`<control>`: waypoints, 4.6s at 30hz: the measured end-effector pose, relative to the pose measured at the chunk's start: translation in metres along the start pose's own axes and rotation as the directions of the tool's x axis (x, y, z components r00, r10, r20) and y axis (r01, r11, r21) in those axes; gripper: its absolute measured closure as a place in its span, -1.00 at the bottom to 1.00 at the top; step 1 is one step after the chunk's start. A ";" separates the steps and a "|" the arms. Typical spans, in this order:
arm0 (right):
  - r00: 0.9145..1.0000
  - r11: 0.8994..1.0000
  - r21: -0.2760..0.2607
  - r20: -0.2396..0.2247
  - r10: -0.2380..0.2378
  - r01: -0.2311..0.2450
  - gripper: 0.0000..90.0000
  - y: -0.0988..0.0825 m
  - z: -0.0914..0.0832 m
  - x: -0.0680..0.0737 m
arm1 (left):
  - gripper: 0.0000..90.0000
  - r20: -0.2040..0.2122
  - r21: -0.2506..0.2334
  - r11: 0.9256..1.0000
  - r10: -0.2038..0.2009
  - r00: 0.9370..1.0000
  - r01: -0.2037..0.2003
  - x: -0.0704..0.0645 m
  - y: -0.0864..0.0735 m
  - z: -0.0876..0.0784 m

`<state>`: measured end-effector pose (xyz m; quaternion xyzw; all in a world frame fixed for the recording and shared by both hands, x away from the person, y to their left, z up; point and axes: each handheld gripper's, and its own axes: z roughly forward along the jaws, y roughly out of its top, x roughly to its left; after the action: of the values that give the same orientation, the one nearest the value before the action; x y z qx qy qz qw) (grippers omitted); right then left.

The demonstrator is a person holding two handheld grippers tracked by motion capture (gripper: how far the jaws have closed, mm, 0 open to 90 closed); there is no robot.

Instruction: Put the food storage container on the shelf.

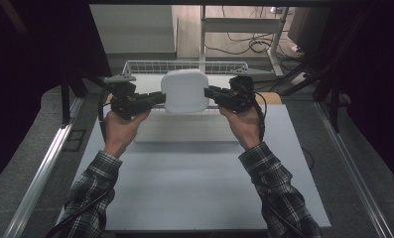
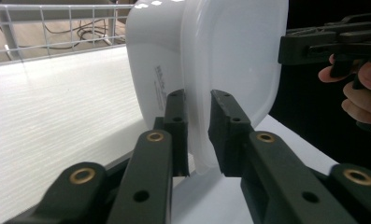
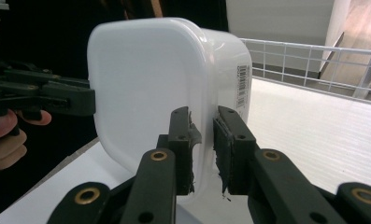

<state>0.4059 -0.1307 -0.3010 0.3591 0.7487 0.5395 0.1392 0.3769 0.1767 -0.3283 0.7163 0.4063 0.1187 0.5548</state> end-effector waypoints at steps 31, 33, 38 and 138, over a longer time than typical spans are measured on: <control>0.984 0.998 -0.017 0.169 -0.055 0.059 0.09 0.007 0.029 -0.008 | 0.16 -0.163 0.031 0.996 0.082 0.983 -0.078 0.002 0.021 0.026; 0.984 0.997 -0.019 0.168 -0.064 0.068 0.17 0.007 0.030 -0.007 | 0.17 -0.175 0.022 0.996 0.093 0.980 -0.090 0.000 0.022 0.026; 0.985 0.995 -0.022 0.146 -0.094 0.098 0.35 0.008 0.026 -0.001 | 0.22 -0.156 -0.010 0.994 0.102 0.982 -0.104 -0.006 0.023 0.019; 0.966 0.959 0.124 0.001 -0.259 0.256 -0.97 -0.105 -0.010 0.017 | -0.91 -0.050 0.147 0.968 0.214 0.975 -0.205 -0.033 -0.115 0.005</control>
<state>0.3470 -0.1432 -0.3896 0.2711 0.8196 0.4667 0.1923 0.3075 0.1557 -0.4233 0.7883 0.3537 0.1712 0.4735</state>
